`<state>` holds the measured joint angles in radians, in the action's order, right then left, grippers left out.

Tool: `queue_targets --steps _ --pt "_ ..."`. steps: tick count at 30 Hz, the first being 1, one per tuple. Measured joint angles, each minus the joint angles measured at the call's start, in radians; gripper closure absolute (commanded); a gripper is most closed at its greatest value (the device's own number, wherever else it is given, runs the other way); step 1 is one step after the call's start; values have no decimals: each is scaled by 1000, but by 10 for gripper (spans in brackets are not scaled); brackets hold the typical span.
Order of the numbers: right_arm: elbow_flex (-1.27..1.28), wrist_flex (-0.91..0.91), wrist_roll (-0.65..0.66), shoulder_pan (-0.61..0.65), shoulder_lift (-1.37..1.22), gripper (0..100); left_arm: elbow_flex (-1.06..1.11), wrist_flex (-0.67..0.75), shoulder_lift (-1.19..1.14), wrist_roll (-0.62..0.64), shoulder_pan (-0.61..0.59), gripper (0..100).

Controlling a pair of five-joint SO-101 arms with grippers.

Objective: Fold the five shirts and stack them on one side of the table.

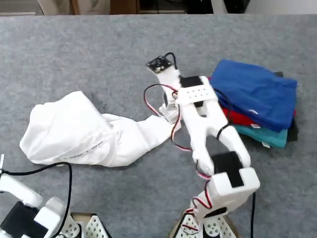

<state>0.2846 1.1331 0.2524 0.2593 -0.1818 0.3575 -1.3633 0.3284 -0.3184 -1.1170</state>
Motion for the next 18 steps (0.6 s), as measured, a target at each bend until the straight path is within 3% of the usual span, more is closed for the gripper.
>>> queue_targets --steps 6,18 --pt "-34 -5 0 -11 -103 804 23 0 0 -2 51 750" --pt "-333 63 2 -12 -345 806 23 0 0 -8 60 750"
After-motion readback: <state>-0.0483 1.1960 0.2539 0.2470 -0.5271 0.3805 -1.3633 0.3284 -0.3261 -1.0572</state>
